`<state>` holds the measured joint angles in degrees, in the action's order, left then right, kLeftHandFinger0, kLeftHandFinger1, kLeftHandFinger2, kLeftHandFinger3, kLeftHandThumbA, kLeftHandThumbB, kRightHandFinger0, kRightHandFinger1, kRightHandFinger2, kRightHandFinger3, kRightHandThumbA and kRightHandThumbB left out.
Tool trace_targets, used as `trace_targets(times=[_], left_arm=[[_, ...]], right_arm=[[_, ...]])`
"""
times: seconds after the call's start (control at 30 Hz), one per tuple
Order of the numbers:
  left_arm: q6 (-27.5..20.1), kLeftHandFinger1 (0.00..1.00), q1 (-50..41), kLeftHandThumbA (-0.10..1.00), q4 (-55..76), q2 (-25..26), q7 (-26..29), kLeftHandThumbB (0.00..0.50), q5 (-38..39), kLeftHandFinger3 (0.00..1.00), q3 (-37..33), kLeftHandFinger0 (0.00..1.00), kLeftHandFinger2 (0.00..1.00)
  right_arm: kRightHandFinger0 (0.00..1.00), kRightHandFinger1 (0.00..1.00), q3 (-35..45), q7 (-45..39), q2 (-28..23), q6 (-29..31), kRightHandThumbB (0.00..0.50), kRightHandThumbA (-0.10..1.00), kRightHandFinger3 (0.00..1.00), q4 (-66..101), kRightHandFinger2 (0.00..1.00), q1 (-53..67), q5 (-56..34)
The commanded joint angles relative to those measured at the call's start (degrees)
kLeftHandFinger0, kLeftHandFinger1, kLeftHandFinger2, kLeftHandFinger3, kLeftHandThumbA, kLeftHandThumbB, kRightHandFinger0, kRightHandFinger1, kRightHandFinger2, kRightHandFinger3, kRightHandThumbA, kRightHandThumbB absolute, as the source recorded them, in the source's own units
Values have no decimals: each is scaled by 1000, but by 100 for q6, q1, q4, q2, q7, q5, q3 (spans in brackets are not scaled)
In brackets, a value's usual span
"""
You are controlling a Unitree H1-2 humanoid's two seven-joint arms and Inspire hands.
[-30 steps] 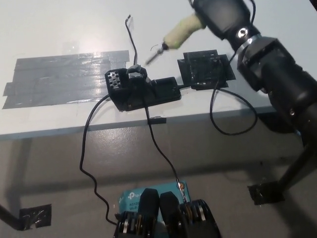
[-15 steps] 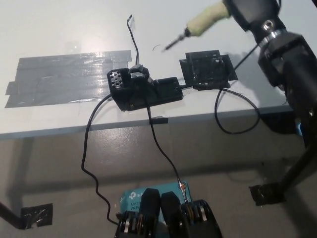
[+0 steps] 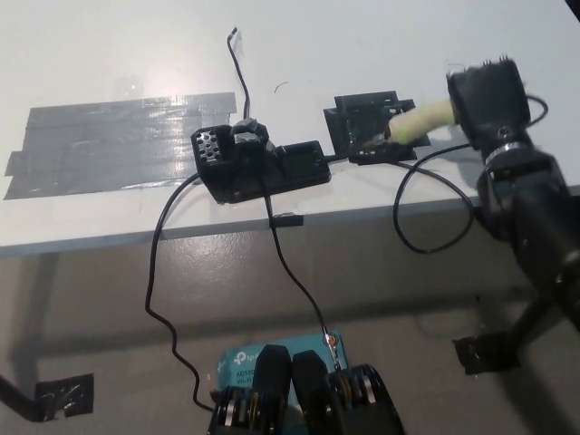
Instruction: The robot uses its right hand to grab the soldering gun kept on the middle of the table and pulls it out of its base and keep it on the right side of the base
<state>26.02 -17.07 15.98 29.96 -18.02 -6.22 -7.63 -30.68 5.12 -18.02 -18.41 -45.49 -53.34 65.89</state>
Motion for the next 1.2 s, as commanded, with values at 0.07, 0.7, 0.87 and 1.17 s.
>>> trace_targets(times=[0.07, 0.7, 0.87, 1.17], left_arm=[[70, 371, -68, 744, 211, 202, -154, 282, -111, 805, -82, 328, 476], [91, 349, 15, 654, 178, 322, -344, 237, -162, 759, -109, 311, 476], [91, 314, 11, 659, 174, 323, -344, 239, -153, 745, -88, 271, 449], [91, 352, -10, 684, 110, 332, -368, 264, -215, 763, -76, 317, 467]], right_arm=[[0, 7, 671, -1149, 423, -852, 9, 181, 392, -332, 258, -306, 291], [1000, 1000, 538, -3822, 201, -726, 500, 631, 1000, -98, 1000, -869, -805], [1000, 1000, 570, -4275, 125, -796, 500, 674, 1000, 55, 1000, -1011, -956], [1000, 1000, 699, -4663, -67, -850, 500, 755, 1000, 431, 1000, -1125, -1302]])
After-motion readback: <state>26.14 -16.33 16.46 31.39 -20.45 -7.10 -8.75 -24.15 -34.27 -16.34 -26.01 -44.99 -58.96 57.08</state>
